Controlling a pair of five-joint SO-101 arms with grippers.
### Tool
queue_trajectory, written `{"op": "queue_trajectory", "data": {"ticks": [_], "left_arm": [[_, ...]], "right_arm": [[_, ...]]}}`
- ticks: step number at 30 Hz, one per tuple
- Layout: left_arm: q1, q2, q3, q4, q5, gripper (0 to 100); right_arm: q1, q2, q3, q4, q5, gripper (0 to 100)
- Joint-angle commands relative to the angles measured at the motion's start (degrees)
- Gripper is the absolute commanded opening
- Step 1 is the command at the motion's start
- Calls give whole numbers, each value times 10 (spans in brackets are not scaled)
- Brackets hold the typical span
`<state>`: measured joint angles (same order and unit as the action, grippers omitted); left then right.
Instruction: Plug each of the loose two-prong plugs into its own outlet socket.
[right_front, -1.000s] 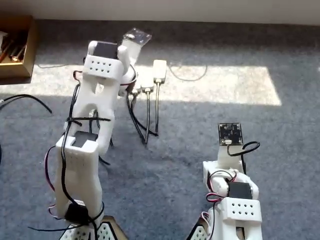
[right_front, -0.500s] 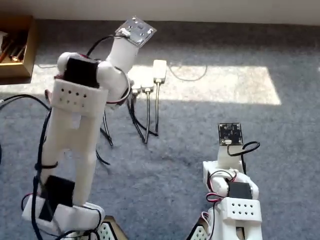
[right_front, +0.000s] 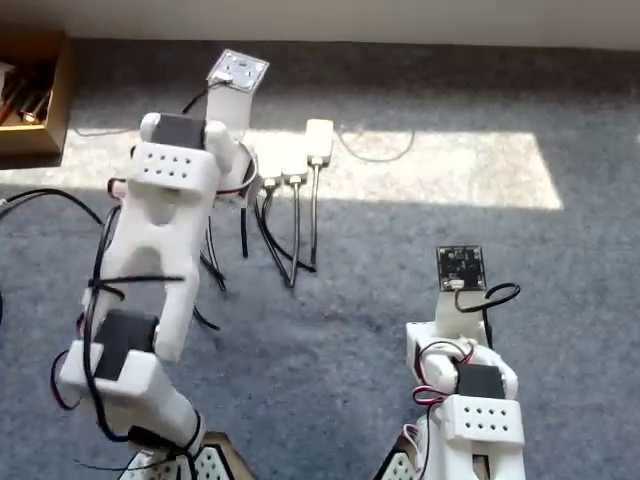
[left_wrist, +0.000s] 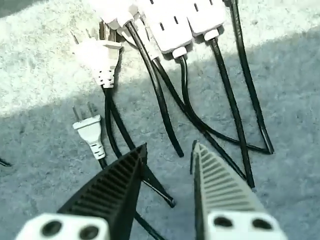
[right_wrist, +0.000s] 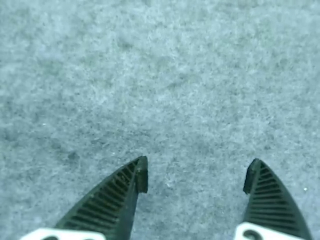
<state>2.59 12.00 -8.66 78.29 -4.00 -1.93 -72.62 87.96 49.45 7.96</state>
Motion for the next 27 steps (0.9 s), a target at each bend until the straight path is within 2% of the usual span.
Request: {"op": "queue_trajectory", "data": {"ticks": [1,8,13,18,23,27], "left_arm": [[-8,73,-51,-24,63,145],[-11,190,-145,-18,72,133],[-7,202,-162,-18,42,0],[-11,201,-196,7,34,3],[-7,200,-252,77,20,3],[20,188,-354,223,-50,3]], "right_arm": [[-4,-7,-1,-9,6,301],[-4,-7,-1,-9,6,301],[-4,-7,-1,-9,6,301],[-4,-7,-1,-9,6,301],[-4,-7,-1,-9,6,301],[-4,-7,-1,-9,6,301]]}}
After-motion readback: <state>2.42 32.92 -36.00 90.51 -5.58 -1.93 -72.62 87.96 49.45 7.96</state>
